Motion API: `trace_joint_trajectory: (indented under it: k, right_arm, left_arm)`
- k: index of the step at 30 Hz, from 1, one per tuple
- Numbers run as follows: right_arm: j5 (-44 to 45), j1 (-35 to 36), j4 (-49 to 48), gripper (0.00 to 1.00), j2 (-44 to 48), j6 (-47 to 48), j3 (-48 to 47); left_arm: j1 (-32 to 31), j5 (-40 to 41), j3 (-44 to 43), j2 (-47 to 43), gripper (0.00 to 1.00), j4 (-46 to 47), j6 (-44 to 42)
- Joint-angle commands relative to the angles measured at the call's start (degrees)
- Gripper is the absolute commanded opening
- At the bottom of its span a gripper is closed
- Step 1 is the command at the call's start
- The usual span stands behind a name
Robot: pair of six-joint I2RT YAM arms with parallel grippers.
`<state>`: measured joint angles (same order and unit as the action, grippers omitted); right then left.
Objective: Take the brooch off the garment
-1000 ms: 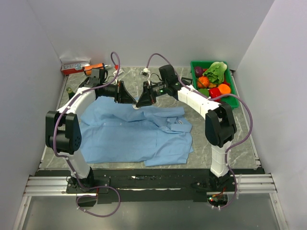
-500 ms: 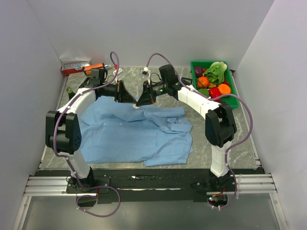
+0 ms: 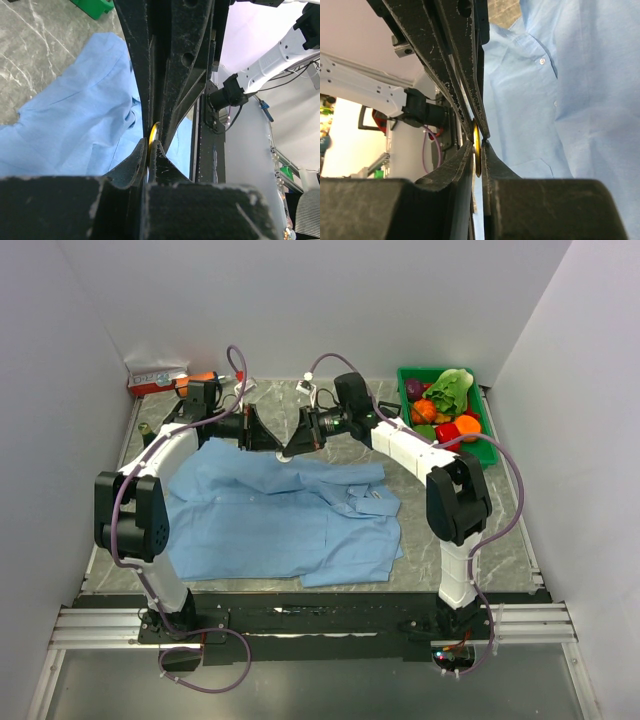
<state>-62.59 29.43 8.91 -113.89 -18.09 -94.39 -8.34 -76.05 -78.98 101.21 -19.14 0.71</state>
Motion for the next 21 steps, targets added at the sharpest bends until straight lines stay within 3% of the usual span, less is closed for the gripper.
trace_joint_trajectory:
  k: [1,14,21]
  right_arm:
    - [0.80,-0.25,-12.68,0.20,0.95,-4.76,-0.97]
    - [-3.14,-2.79,-13.04,0.47,3.14,-2.40,1.31]
    - [-1.93,-5.96,0.31,0.50,4.64,11.55,0.00]
  left_arm:
    - [-1.94,0.11,-0.21,-0.40,0.01,-1.34,-0.01]
    - [-1.24,0.38,-4.51,1.62,0.01,-5.12,-4.66]
    - [-0.63,-1.55,-7.94,2.32,0.01,-7.67,-7.04]
